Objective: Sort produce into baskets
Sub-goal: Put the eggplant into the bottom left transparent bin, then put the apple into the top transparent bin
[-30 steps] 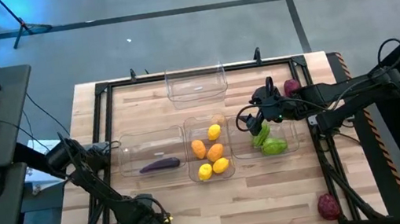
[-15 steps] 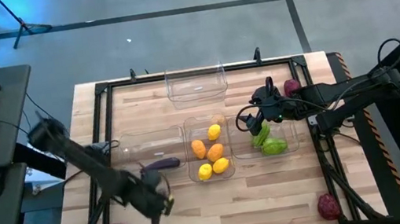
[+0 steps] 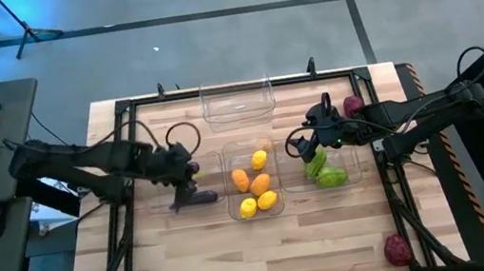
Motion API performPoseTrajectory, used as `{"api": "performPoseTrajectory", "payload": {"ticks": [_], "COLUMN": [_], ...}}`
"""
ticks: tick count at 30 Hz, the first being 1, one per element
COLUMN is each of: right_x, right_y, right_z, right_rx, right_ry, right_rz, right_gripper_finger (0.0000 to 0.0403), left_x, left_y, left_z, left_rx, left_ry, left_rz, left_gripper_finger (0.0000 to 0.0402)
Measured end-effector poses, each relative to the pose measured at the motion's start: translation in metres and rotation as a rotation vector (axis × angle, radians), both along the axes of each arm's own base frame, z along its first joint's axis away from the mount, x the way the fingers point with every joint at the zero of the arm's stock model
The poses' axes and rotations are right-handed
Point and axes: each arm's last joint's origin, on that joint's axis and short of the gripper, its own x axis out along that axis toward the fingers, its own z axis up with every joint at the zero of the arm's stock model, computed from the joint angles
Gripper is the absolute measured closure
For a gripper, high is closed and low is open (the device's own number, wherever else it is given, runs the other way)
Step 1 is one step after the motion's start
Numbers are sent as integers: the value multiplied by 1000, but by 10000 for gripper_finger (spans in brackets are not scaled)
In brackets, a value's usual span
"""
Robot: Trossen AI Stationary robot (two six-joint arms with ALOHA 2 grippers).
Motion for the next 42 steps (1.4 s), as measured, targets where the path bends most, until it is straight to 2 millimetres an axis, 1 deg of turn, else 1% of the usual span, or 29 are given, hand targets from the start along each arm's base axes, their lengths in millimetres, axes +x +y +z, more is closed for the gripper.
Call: {"api": "performPoseTrajectory", "payload": {"ticks": [4, 9, 11, 17, 20, 27, 30, 34, 39, 42], "right_x": [0, 0, 0, 0, 0, 0, 0, 0, 0, 0], "right_y": [0, 0, 0, 0, 0, 1, 1, 1, 1, 1], "right_z": [0, 0, 0, 0, 0, 0, 0, 0, 0, 0], "right_rx": [46, 70, 81, 106, 111, 122, 123, 128, 127, 128], "right_ry": [-27, -41, -48, -61, -60, -59, -59, -58, -58, -57], "right_rz": [-42, -64, -75, -91, -87, -81, -79, -75, -74, -73], "right_gripper_finger": [47, 47, 47, 47, 47, 47, 47, 47, 47, 47], "left_x": [2, 3, 3, 3, 3, -2, -4, -7, -8, -8], "left_y": [12, 17, 18, 21, 21, 22, 22, 21, 15, 7], "left_z": [0, 0, 0, 0, 0, -2, -3, -5, -5, -5], "left_rx": [43, 138, 159, 173, 170, 184, 178, 86, -135, -239], "left_ry": [8, 25, 30, 35, 35, 94, 119, 129, 133, 136], "left_rz": [-24, -171, -204, -215, -208, -212, -204, -140, -95, -48], "left_gripper_finger": [214, 214, 214, 211, 193, 117, 101, 99, 101, 101]}}
